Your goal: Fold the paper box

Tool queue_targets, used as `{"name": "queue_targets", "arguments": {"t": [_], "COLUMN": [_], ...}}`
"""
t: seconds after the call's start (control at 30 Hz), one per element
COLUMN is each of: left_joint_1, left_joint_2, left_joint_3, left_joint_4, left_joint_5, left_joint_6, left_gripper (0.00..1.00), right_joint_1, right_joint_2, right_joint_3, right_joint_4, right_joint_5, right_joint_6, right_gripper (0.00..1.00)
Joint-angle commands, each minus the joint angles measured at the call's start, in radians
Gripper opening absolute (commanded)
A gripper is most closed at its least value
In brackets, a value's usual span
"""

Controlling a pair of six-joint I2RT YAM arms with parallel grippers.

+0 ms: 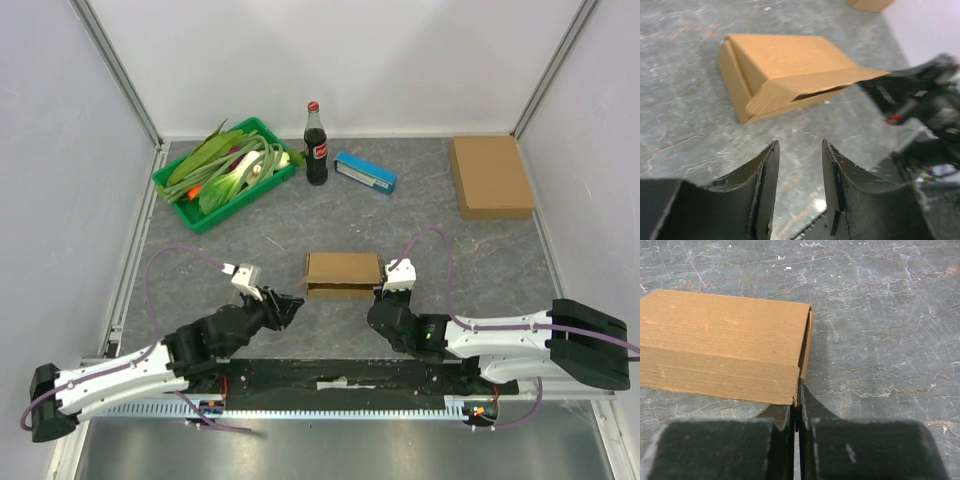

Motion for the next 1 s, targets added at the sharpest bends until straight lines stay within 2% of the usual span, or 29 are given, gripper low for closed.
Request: {"name": "queue_targets", "arguments": {"t": [0.0, 0.07, 0.13, 0.17, 0.2, 0.23, 0.27, 0.3, 0.33, 0.4, 0.43, 0.47, 0.5, 0.53, 0.6, 0.63, 0.67, 0.73, 0.83, 0.97], "left_joint_1": [-0.001, 0.004, 0.028, 0.051, 0.085, 0.19, 0.25, 0.299, 0.339, 0.343, 0.343, 0.346, 0.347, 0.347, 0.355, 0.355, 0.356, 0.357, 0.358, 0.357], "left_joint_2": [-0.214, -0.179, 0.023, 0.124, 0.304, 0.406, 0.483, 0.549, 0.667, 0.765, 0.853, 0.899, 0.933, 0.98, 1.01, 1.016, 1.015, 1.013, 1.036, 1.056], "left_joint_3": [0.13, 0.254, 0.35, 0.441, 0.482, 0.518, 0.546, 0.536, 0.521, 0.484, 0.484, 0.481, 0.476, 0.444, 0.416, 0.392, 0.379, 0.35, 0.352, 0.344], "left_joint_4": [-0.284, -0.26, -0.217, -0.166, -0.141, -0.118, -0.027, 0.065, 0.125, 0.268, 0.276, 0.291, 0.322, 0.351, 0.388, 0.403, 0.408, 0.429, 0.428, 0.437], "left_joint_5": [0.189, 0.14, 0.137, 0.172, 0.233, 0.422, 0.547, 0.661, 0.76, 0.806, 0.812, 0.829, 0.838, 0.82, 0.812, 0.792, 0.778, 0.759, 0.758, 0.754], "left_joint_6": [0.044, 0.117, 0.188, 0.208, 0.223, 0.204, 0.182, 0.162, 0.13, 0.144, 0.15, 0.154, 0.157, 0.151, 0.144, 0.142, 0.144, 0.144, 0.151, 0.147], "left_gripper": [0.47, 0.58, 0.6, 0.58, 0.53, 0.45, 0.31, 0.26, 0.24, 0.22, 0.21, 0.2, 0.18, 0.17, 0.17, 0.16, 0.17, 0.17, 0.18, 0.18], "right_joint_1": [0.003, 0.001, 0.0, 0.001, 0.001, 0.001, 0.001, 0.001, 0.001, 0.001, 0.0, 0.0, 0.001, 0.0, 0.001, 0.0, 0.0, -0.002, -0.043, -0.252], "right_joint_2": [-0.027, -0.033, -0.033, -0.034, -0.034, -0.033, -0.033, -0.031, -0.031, -0.03, -0.034, -0.052, -0.069, -0.089, -0.17, -0.204, -0.27, -0.341, -0.424, -0.345], "right_joint_3": [-0.032, -0.037, -0.046, -0.049, -0.051, -0.049, -0.045, -0.03, -0.02, 0.006, 0.013, 0.018, 0.024, 0.024, 0.041, 0.047, 0.053, 0.079, 0.168, 0.322], "right_joint_4": [0.063, 0.064, 0.076, 0.093, 0.095, 0.093, 0.092, 0.083, 0.07, 0.005, -0.031, -0.089, -0.126, -0.161, -0.308, -0.365, -0.46, -0.506, -0.589, -0.557], "right_joint_5": [0.043, 0.037, 0.017, 0.013, 0.01, 0.008, 0.0, -0.006, -0.016, -0.026, -0.042, -0.058, -0.078, -0.096, -0.174, -0.199, -0.28, -0.399, -0.535, -0.812], "right_joint_6": [-0.003, -0.017, -0.031, -0.043, -0.043, -0.045, -0.049, -0.06, -0.063, -0.045, -0.037, -0.034, -0.034, -0.026, -0.022, -0.006, -0.009, -0.023, -0.002, -0.08], "right_gripper": [0.0, 0.0, 0.03, 0.05, 0.05, 0.08, 0.09, 0.1, 0.17, 0.27, 0.37, 0.41, 0.45, 0.55, 0.62, 0.7, 0.73, 0.77, 0.73, 0.73]}}
